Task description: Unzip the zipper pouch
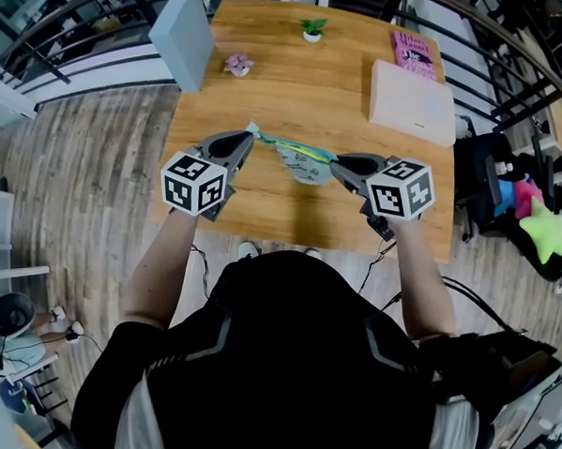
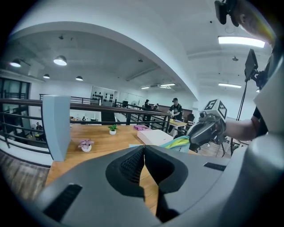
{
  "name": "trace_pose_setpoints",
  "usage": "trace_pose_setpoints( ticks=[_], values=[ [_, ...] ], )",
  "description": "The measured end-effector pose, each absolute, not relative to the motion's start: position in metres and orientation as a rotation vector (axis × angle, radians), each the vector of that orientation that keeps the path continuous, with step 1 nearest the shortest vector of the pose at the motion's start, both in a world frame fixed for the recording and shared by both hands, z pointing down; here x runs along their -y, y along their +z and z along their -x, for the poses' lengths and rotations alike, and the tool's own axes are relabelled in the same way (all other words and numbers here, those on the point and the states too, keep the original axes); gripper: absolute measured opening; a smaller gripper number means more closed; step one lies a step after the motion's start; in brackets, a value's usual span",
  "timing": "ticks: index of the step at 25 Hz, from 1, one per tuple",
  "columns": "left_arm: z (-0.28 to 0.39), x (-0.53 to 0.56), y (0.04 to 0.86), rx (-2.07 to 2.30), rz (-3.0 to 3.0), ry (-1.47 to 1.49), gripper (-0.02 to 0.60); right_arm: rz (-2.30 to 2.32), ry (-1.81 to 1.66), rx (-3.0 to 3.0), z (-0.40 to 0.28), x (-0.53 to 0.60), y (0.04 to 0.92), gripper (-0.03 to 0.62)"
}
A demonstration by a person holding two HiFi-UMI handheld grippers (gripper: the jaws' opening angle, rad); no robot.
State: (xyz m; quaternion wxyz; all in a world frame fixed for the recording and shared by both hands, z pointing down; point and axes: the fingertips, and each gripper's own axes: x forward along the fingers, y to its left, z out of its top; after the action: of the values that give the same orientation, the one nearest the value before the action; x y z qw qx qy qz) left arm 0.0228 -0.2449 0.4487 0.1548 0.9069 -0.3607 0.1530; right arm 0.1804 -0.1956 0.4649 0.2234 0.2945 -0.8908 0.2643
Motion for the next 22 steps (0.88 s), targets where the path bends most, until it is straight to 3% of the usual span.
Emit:
trace_pose_setpoints(
  ticks=[9,22],
  values=[
    [-0.013,0.259,0.457,1.055,-2.492,0.348,0.031,-0.829,0.708,2.411,-0.173,0.224,0.484,0.051],
    [0.001,0.329,0.478,1.264,-2.469,0.45,0.031,-0.935,0.575,2.424,-0.156,0.315,0.519,0.052]
  ],
)
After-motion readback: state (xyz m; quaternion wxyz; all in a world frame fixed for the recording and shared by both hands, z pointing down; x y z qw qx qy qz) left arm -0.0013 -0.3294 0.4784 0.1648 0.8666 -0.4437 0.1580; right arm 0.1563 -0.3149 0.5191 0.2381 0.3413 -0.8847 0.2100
